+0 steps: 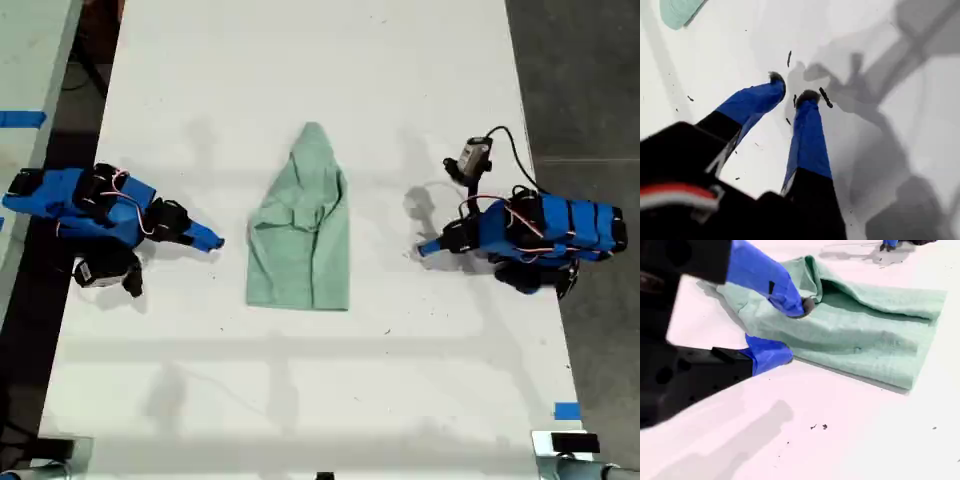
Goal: Fold t shirt
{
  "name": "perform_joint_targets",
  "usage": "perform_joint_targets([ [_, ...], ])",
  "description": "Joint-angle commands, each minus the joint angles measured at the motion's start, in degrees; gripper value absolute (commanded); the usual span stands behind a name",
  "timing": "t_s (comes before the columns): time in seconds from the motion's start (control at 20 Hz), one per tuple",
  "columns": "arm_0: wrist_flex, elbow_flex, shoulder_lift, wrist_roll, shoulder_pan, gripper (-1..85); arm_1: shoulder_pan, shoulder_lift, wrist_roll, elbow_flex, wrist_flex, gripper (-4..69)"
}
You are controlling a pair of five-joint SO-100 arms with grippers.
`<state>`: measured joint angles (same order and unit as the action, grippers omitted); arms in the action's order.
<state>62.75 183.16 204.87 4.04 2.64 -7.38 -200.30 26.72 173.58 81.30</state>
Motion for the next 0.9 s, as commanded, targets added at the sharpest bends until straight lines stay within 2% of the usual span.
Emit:
perform_joint_targets([
  [0.0,0.26,0.35,0.53,0.88,-7.65,27.1,-0.53,-0.35,1.85,3.08,-1.41,5.4],
  [0.1,0.26,0.35,0.53,0.97,-4.66,26.1,-0.53,-0.35,1.85,3.08,-1.41,5.4],
  [0.15,0.26,0.35,0.53,0.44,-5.71,23.0,-0.53,-0.35,1.85,3.08,-1.41,5.4],
  [0.2,0.26,0.35,0.53,0.44,-6.59,18.4,-0.53,-0.35,1.85,3.08,-1.41,5.4],
  [0.25,0.26,0.35,0.53,0.44,-7.12,3.6,-0.53,-0.35,1.85,3.08,-1.41,5.4],
  [0.3,0.26,0.35,0.53,0.44,-7.21,-0.1,-0.53,-0.35,1.85,3.08,-1.41,5.4],
  [0.6,0.26,0.35,0.53,0.44,-8.96,3.2,-0.53,-0.35,1.93,3.08,-1.41,5.5],
  [0.65,0.18,0.18,0.53,0.88,-10.28,1.5,-0.53,-0.35,1.93,3.08,-1.41,5.5],
  [0.75,0.26,-1.67,-0.18,3.69,-11.87,-0.1,-0.62,-0.35,1.93,3.08,-1.41,5.6],
  [0.85,1.23,-7.38,-11.34,6.59,-11.6,2.6,-0.79,-0.35,2.02,3.08,-1.41,5.7],
])
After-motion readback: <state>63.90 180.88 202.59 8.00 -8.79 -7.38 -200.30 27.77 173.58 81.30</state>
